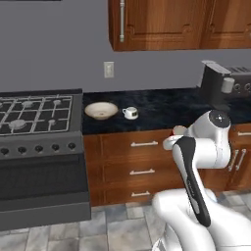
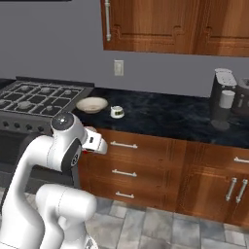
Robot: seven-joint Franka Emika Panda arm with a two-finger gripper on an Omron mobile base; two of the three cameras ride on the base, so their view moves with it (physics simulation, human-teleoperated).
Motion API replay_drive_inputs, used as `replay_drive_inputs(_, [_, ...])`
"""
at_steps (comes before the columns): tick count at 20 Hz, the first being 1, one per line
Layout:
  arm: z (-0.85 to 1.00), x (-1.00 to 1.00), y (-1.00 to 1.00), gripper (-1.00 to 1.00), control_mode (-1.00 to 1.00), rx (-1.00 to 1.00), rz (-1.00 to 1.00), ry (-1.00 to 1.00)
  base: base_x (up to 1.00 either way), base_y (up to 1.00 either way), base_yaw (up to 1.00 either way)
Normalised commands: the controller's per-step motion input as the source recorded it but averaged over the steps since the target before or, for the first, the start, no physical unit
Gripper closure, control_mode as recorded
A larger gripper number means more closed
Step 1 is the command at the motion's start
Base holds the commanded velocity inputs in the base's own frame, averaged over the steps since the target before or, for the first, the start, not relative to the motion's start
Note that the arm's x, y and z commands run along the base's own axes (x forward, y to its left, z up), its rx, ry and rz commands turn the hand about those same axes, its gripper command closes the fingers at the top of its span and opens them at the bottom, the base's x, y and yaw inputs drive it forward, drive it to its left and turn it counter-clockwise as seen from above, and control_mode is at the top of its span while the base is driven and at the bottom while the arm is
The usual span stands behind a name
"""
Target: Clear the mugs and bowl far away from the sink.
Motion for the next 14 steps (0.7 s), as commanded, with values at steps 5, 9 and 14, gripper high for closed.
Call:
replay_drive_inputs(5, [0.00, 0.00, 0.00, 1.00, 1.00, 0.00, 0.00, 0.00, 0.86, 0.00, 0.00])
replay_drive_inputs(9, [0.00, 0.00, 0.00, 1.00, 1.00, 0.00, 0.00, 0.00, 0.79, 0.00, 0.00])
replay_drive_inputs(14, [0.00, 0.00, 0.00, 1.00, 1.00, 0.00, 0.00, 0.00, 0.65, 0.00, 0.00])
